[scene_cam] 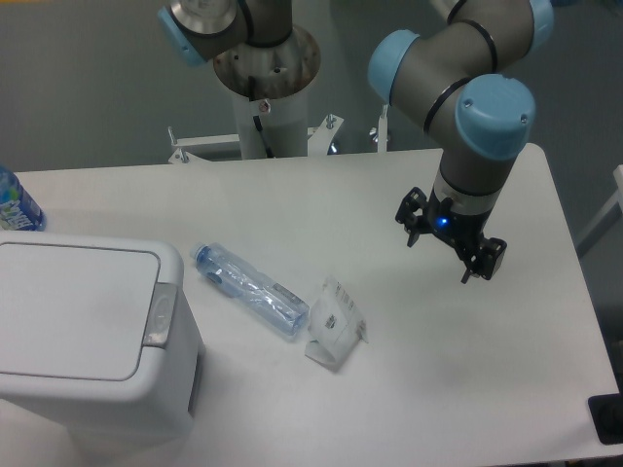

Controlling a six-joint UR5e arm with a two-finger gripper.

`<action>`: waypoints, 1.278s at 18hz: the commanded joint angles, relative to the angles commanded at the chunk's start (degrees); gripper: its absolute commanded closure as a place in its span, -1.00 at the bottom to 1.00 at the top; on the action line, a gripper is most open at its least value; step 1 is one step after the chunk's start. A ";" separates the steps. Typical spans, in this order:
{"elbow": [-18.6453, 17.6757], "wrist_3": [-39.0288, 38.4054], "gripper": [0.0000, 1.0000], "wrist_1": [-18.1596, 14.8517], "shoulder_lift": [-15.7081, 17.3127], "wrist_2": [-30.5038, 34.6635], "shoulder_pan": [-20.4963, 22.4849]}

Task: Open the trash can
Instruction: 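Move the gripper from its start pose toward the trash can, then swing the gripper over the bottle to the trash can lid edge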

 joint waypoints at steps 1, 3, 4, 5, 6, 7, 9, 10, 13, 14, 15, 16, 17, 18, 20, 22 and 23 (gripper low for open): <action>-1.49 -0.35 -1.00 0.52 0.35 -0.88 -0.09; -3.52 -4.98 -1.00 5.33 1.05 -4.91 -0.09; -4.40 -8.40 -1.00 7.45 1.23 -6.49 0.00; -5.10 -11.31 -1.00 8.43 1.32 -7.29 -0.09; -5.46 -13.16 -1.00 8.61 1.75 -7.74 -0.35; -5.46 -14.40 -1.00 8.61 1.93 -8.70 -1.13; -5.37 -17.56 -1.00 8.53 2.02 -10.63 -1.93; -5.28 -20.01 -1.00 8.61 1.94 -11.08 -2.63; -3.71 -28.97 -1.00 8.61 1.67 -13.70 -4.04; -3.35 -31.96 -1.00 8.61 1.50 -14.67 -4.04; -3.18 -34.17 -1.00 8.61 1.41 -15.38 -4.04; -3.00 -35.23 -1.00 8.61 1.32 -15.65 -4.13; -2.82 -35.68 -1.00 8.61 1.32 -16.26 -4.30; -2.65 -36.38 -1.00 8.61 1.32 -17.40 -4.74; -2.30 -39.19 -1.00 8.61 1.32 -19.42 -5.18; -1.33 -42.52 -1.00 8.61 1.58 -22.84 -5.36; -0.81 -44.37 -1.00 8.61 1.76 -23.81 -5.62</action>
